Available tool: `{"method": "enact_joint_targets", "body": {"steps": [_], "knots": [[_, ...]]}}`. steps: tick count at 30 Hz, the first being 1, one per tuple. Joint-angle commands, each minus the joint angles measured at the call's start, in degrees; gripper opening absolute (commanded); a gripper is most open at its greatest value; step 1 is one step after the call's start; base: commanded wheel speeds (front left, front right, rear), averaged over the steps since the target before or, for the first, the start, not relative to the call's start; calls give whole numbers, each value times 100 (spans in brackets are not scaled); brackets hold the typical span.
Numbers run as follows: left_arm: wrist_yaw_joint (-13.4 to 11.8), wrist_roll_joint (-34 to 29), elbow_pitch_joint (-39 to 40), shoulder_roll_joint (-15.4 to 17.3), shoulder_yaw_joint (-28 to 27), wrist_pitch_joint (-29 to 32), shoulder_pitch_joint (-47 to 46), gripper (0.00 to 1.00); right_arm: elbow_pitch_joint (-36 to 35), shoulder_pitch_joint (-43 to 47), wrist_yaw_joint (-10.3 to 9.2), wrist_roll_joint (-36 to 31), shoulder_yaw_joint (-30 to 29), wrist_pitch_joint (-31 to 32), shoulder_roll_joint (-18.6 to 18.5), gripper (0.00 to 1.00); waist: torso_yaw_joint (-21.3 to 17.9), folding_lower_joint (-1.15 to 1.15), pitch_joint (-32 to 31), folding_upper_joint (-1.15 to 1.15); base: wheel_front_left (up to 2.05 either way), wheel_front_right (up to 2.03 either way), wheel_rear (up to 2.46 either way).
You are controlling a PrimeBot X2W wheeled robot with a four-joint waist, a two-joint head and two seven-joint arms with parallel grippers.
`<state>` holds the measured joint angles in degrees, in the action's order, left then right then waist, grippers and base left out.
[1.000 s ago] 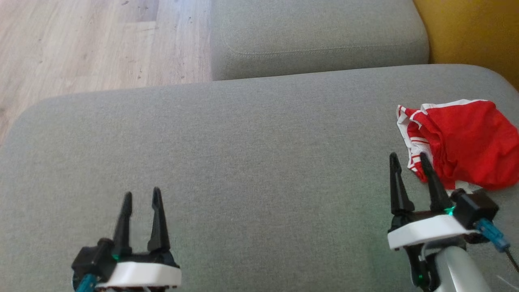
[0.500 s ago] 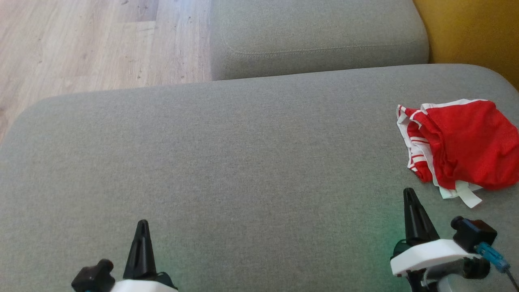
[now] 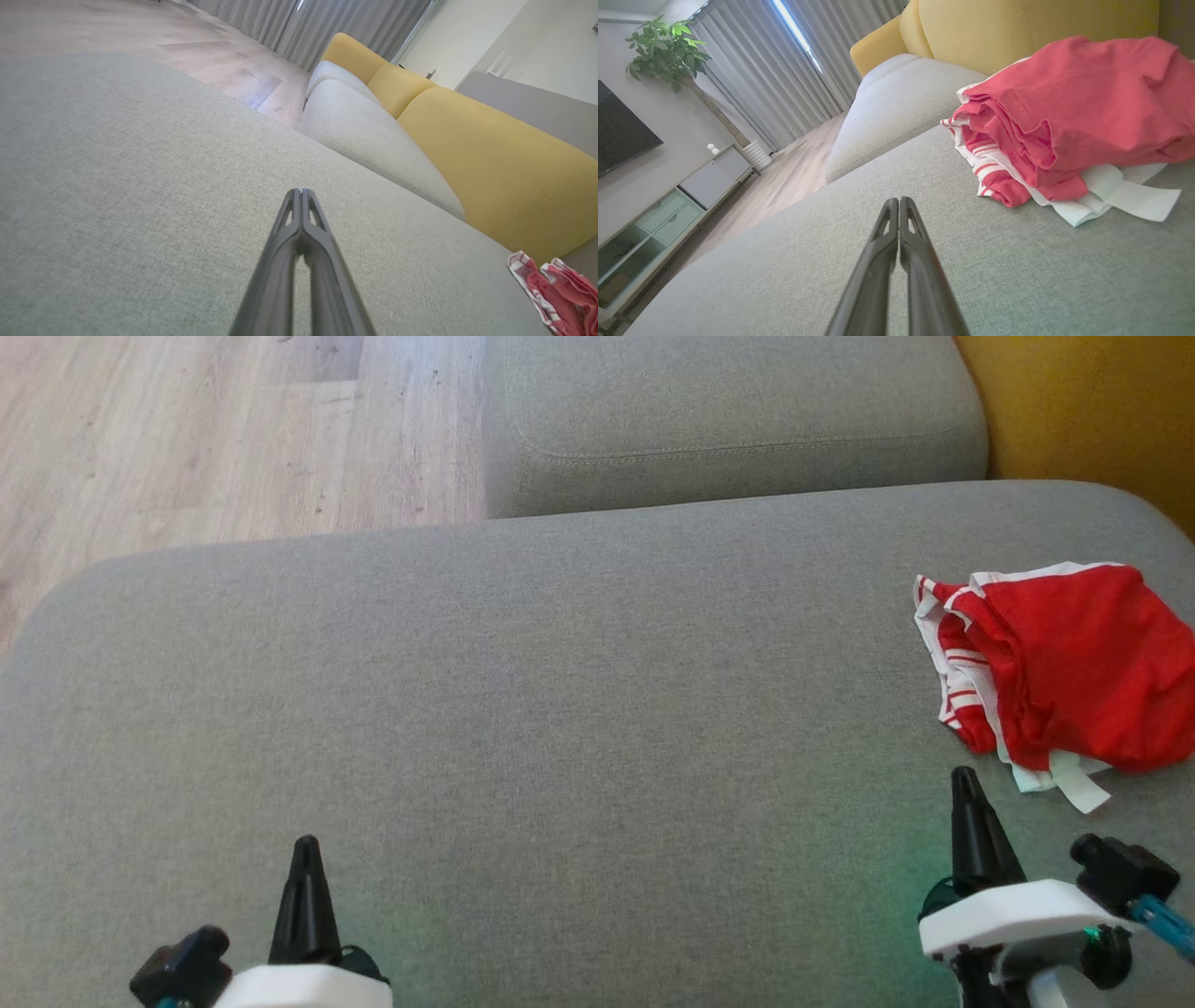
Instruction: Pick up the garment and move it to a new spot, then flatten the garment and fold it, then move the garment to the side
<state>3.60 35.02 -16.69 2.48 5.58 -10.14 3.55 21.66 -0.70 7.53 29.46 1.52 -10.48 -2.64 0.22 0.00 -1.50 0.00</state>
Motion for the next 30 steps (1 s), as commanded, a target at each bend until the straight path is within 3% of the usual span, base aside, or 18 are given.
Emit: {"method": "enact_joint_targets", "body": {"steps": [1, 30], "knots": [[33, 126, 184, 9, -103, 35, -276, 0, -225, -326, -1, 150, -13, 54, -16, 0, 0, 0, 2, 0, 0, 0, 0], [134, 1716, 206, 17, -417, 497, -474, 0, -379, -389, -2, 1895, -233, 518, -22, 0, -6, 0, 49, 0, 0, 0, 0]]}}
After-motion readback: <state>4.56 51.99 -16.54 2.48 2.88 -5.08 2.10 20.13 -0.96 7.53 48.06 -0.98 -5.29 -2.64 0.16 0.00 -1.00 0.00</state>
